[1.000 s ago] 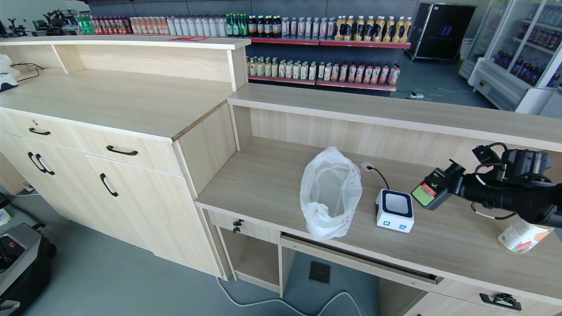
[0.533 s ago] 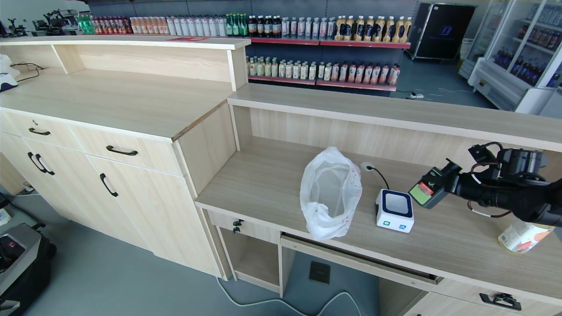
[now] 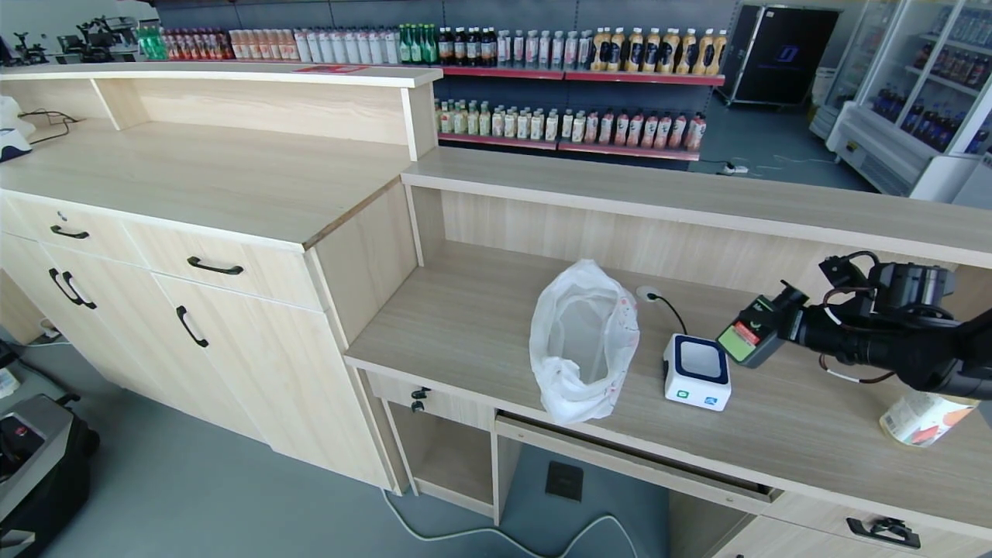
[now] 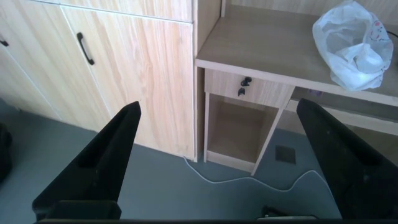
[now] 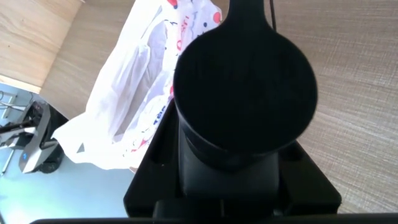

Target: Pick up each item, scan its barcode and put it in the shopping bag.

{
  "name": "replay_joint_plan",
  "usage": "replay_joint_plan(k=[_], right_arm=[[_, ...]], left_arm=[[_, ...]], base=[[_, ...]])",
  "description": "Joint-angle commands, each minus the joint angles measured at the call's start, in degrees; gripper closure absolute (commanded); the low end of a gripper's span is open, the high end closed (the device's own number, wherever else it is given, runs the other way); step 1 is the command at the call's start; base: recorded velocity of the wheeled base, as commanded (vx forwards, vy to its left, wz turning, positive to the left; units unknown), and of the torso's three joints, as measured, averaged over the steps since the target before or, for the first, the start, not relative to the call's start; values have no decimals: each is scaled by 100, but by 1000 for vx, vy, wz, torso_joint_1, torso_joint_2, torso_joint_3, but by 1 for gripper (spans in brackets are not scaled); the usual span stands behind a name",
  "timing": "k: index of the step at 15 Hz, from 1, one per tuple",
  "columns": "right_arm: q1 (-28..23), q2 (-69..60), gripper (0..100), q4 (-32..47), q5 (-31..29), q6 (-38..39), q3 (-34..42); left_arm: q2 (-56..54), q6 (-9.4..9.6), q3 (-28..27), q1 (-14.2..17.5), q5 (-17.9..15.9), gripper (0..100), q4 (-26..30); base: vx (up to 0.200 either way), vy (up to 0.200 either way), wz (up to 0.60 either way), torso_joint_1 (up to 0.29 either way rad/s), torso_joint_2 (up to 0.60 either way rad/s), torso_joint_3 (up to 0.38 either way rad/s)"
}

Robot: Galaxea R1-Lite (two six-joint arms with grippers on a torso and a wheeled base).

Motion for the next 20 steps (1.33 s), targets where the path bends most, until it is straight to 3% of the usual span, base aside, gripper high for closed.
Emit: replay_joint_plan(k=[1, 2, 4, 6, 8, 12, 15, 16, 20], right_arm=[[6, -382, 100, -97, 0, -179, 128], [6, -769, 100, -238, -114, -873, 454], [-284, -1824, 100, -300, -1019, -3255, 1420], [-688, -2536, 100, -563, -1116, -4477, 2106], [-750, -2764, 100, -1284, -1125, -4679, 2563], [-416, -2799, 100, -1873, -1423, -4996, 2589], [-38, -2703, 100, -1873, -1845, -4644, 2229], [446, -2360, 100, -1820, -2452, -4064, 1781], [692, -1411, 100, -1275, -2461, -3563, 1614]], left_arm=[[-2, -1, 1, 0, 0, 0, -1], [-2, -1, 1, 0, 0, 0, -1], [-2, -1, 1, 0, 0, 0, -1], [-2, -1, 1, 0, 0, 0, -1], [-2, -1, 1, 0, 0, 0, -1], [-2, -1, 1, 0, 0, 0, -1], [-2, -1, 1, 0, 0, 0, -1], [-2, -1, 1, 0, 0, 0, -1], [-2, -1, 1, 0, 0, 0, -1]], base=[[0, 0, 0, 0, 0, 0], [0, 0, 0, 0, 0, 0], [0, 0, 0, 0, 0, 0], [0, 0, 0, 0, 0, 0], [0, 0, 0, 0, 0, 0], [0, 0, 300, 1, 0, 2], [0, 0, 600, 2, -2, 7], [0, 0, 600, 22, 7, -2], [0, 0, 0, 0, 0, 0]])
